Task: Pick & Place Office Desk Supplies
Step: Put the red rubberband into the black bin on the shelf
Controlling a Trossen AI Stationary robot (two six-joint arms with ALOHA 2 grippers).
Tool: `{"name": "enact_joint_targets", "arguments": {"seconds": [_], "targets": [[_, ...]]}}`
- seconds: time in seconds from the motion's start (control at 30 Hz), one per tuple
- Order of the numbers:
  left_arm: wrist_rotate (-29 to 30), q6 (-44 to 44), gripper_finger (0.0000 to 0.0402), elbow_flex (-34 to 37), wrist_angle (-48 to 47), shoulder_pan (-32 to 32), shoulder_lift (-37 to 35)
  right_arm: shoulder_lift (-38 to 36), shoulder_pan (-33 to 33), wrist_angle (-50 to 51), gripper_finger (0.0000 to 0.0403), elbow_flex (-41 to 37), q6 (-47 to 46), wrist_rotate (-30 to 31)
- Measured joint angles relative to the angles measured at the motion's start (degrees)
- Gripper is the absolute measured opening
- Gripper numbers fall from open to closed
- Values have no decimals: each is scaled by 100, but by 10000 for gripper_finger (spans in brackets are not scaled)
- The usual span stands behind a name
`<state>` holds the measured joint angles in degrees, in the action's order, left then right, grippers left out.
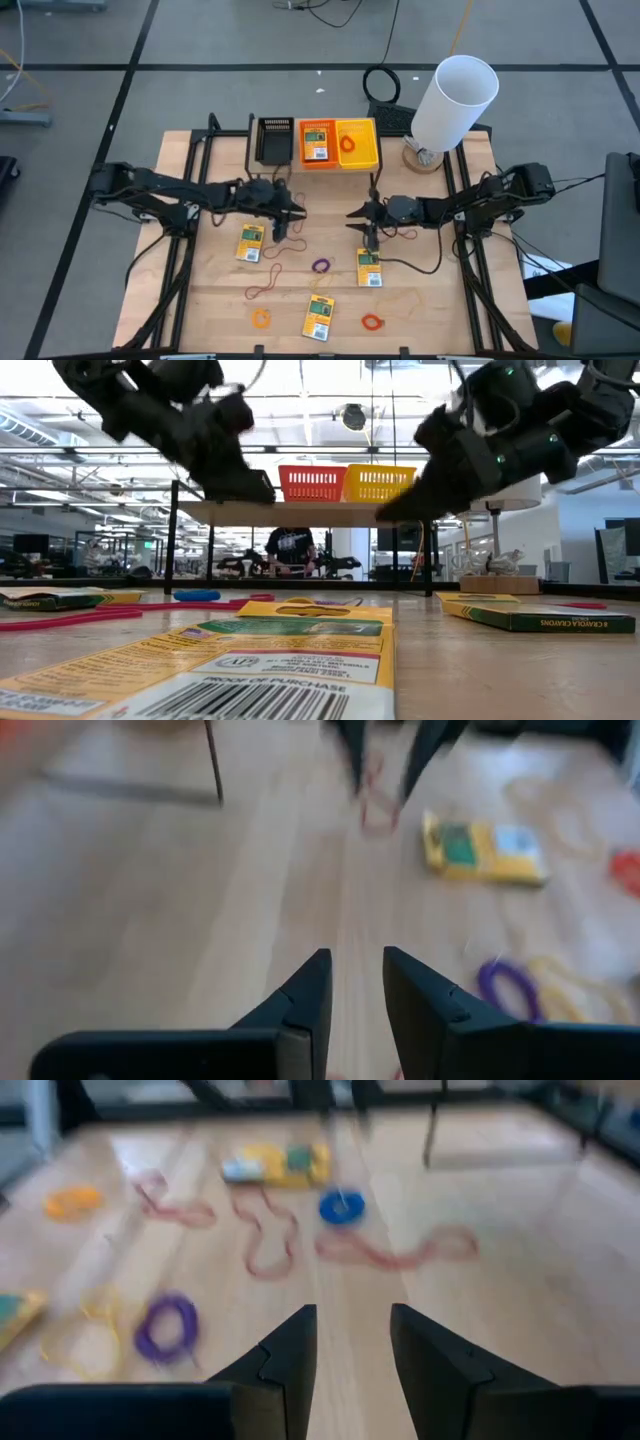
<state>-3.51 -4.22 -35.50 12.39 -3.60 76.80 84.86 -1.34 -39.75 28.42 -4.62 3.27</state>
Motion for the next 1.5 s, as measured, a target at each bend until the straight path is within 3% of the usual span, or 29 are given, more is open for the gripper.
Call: {"name": "enact_joint_targets", "arguments": {"seconds": [0.17, 0.27, 0.4, 0.57, 0.83, 1.13, 1.5], "targets": [[0, 164, 81, 0, -50, 11, -659, -275, 131, 2427, 118, 358, -452, -154], [9, 291, 81, 0, -78, 49, -871, -478, 38, 4135, 118, 874, -539, -525], [154, 414, 81, 0, -123, 132, -931, -751, -160, 6077, 118, 1633, -494, -483], [232, 392, 81, 0, -246, 224, -934, -1017, -342, 7589, 118, 2144, -648, -438], [272, 358, 81, 0, -236, 381, -934, -755, -640, 7735, 118, 1937, -791, -160], [761, 349, 81, 0, -396, 498, -933, -559, -622, 7704, 118, 1787, -578, -160], [761, 327, 81, 0, -407, 496, -934, -564, -621, 6989, 118, 1213, -218, -177]]}}
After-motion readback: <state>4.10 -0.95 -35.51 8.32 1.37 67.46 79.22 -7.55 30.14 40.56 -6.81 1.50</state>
